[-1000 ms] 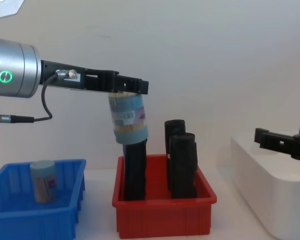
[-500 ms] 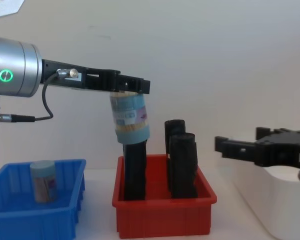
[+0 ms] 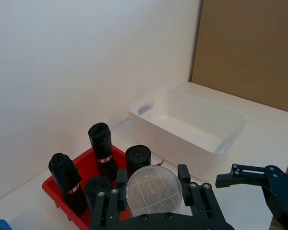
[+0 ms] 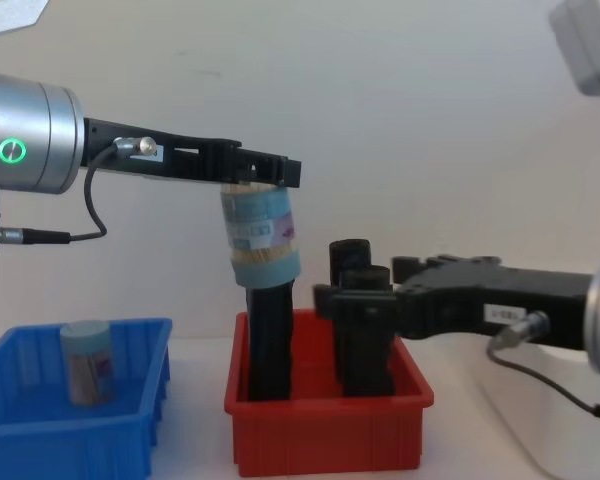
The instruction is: Pick the cotton swabs from the blue box and place them into the white box.
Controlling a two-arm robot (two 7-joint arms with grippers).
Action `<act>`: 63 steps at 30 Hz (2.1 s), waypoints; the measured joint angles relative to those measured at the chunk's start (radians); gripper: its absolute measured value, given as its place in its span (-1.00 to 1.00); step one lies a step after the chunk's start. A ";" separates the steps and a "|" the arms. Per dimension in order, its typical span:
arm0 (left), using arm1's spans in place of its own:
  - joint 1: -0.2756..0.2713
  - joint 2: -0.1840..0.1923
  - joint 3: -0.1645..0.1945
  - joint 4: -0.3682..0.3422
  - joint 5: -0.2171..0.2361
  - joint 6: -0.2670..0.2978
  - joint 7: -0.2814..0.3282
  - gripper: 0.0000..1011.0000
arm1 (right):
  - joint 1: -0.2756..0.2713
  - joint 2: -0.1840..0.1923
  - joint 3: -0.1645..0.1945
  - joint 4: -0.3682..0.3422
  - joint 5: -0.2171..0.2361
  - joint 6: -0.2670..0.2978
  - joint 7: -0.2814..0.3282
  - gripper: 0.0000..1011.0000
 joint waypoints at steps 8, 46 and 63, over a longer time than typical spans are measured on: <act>0.000 0.000 0.000 0.000 0.000 0.000 0.000 0.27 | 0.049 -0.035 -0.024 0.022 -0.047 0.018 0.046 0.98; 0.000 0.000 0.000 0.000 0.000 0.000 0.000 0.27 | 0.173 -0.100 -0.047 0.129 -0.140 0.037 0.013 0.98; 0.000 0.000 0.000 0.000 0.000 0.000 0.000 0.27 | 0.235 -0.137 -0.057 0.217 -0.146 0.009 0.033 0.98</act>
